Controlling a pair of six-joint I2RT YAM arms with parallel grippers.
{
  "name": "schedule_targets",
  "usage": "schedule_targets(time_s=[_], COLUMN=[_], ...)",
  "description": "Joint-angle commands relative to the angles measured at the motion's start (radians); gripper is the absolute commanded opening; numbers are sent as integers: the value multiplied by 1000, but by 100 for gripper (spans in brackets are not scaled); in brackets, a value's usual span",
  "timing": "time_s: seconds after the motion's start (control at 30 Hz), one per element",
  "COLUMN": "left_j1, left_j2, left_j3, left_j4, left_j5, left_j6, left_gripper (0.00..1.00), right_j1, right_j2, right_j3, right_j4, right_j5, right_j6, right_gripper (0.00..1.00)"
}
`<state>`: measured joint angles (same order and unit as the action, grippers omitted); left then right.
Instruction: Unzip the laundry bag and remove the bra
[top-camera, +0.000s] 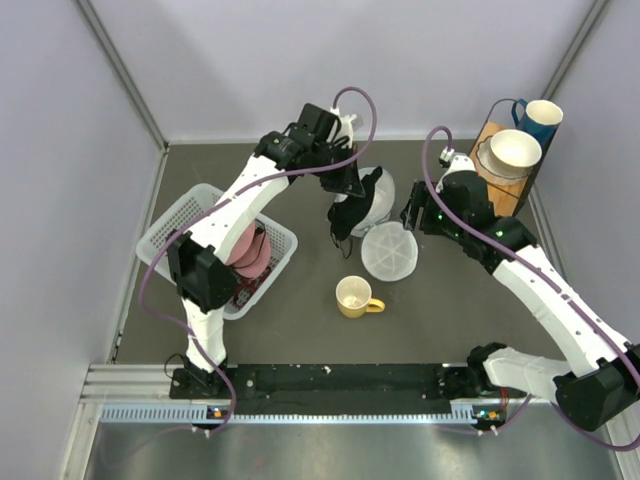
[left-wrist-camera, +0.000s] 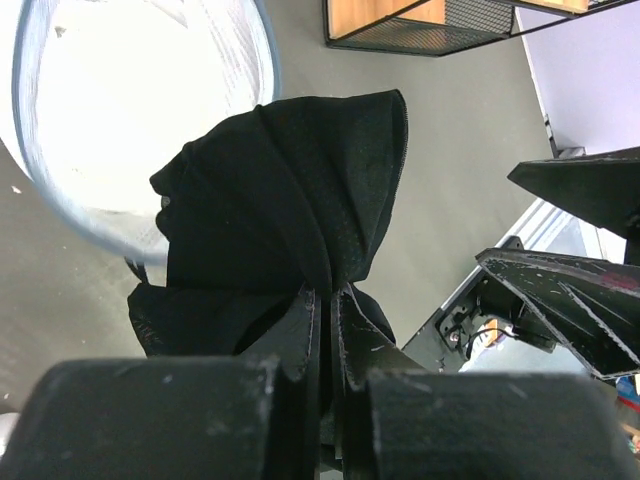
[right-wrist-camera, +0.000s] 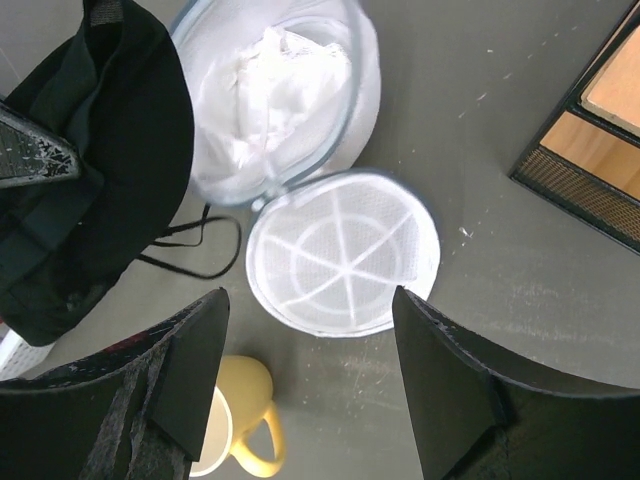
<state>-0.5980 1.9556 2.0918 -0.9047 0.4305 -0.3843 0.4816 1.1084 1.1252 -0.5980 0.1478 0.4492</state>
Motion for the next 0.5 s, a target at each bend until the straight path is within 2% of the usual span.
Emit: schedule_targets(time_s=[0.0, 0.13, 0.27, 0.47], left_j1=[55, 161, 274, 434], left_j2=[-119, -230, -366, -540], left_j3=[-10, -74, -244, -364], left_j4=[-7, -14, -32, -74], left_j5=[-15, -59, -174, -347], left_j6=[22, 2, -14, -41], left_gripper=[0, 0, 0, 0], right_j1=[-9, -9, -9, -9], right_j2=[-2, -2, -2, 10], right_j3=[15, 13, 12, 10], right_j4=[33, 35, 37, 46], right_j5=[-7, -7, -5, -22], right_j6=[6, 2, -6, -6], right_gripper=[67, 67, 67, 67])
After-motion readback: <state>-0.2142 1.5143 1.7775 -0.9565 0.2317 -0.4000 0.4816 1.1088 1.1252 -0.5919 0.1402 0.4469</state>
